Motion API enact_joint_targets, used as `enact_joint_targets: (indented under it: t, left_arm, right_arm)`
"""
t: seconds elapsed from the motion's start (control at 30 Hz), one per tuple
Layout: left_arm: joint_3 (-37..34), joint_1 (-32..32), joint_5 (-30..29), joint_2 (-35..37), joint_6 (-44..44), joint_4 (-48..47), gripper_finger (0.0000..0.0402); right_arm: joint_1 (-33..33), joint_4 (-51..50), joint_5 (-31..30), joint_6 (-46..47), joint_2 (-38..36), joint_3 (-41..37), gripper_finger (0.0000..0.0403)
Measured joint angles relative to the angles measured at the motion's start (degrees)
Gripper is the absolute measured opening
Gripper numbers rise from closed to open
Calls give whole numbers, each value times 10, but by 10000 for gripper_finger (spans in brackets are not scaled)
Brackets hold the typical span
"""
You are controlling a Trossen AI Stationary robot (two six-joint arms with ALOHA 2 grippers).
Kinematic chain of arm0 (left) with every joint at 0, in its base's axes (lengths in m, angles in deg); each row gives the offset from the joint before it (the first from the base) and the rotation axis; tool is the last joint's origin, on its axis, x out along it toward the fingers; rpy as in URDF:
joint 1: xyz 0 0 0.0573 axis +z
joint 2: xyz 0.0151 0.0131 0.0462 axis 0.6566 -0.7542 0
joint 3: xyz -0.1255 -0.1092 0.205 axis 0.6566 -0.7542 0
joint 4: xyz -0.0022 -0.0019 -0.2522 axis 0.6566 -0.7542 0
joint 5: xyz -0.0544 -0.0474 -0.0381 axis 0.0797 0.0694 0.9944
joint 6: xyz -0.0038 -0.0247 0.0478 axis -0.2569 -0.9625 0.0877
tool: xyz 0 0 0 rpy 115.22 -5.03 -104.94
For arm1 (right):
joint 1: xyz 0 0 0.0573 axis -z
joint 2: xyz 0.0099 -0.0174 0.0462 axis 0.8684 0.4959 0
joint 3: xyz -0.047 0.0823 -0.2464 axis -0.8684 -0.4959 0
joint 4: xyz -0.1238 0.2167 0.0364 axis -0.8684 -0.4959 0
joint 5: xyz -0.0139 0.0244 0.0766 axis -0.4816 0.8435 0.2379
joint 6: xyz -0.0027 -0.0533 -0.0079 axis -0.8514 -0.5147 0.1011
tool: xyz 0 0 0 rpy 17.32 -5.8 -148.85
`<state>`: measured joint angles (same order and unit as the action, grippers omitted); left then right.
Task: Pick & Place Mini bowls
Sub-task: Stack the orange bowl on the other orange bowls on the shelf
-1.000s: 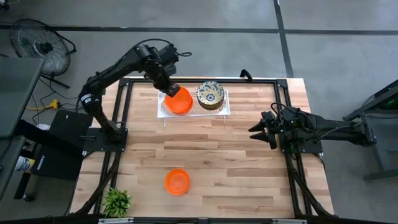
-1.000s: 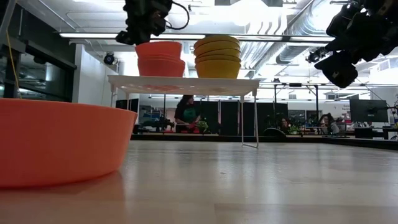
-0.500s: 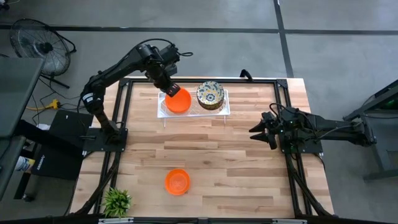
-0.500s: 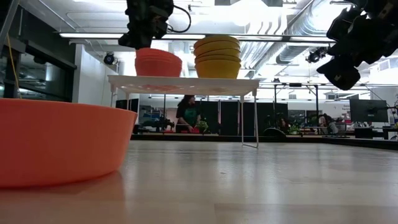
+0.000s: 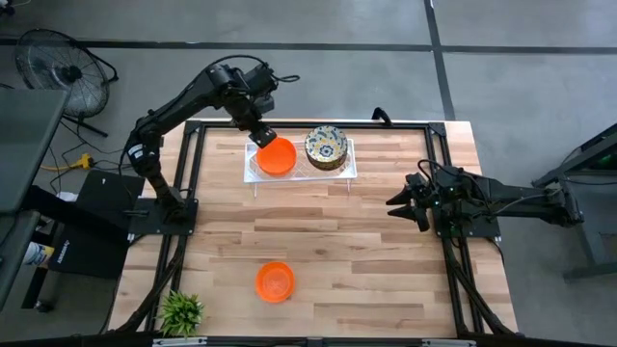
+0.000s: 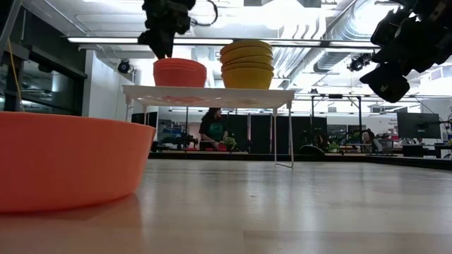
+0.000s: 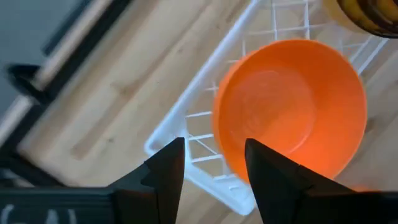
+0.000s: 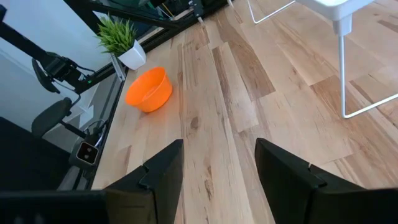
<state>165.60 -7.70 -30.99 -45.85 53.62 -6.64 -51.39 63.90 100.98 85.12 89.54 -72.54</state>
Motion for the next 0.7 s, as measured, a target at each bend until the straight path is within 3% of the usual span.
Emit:
enact_joint_targets:
  t: [0.33, 0.7]
  left_arm:
    - [48, -34, -44, 10, 70, 13, 165]
    - [47, -87, -81, 23, 94, 35, 165]
  right_arm:
    - [0, 0, -7, -11, -20, -2, 185]
    - [0, -14, -72, -8, -139, -4, 185]
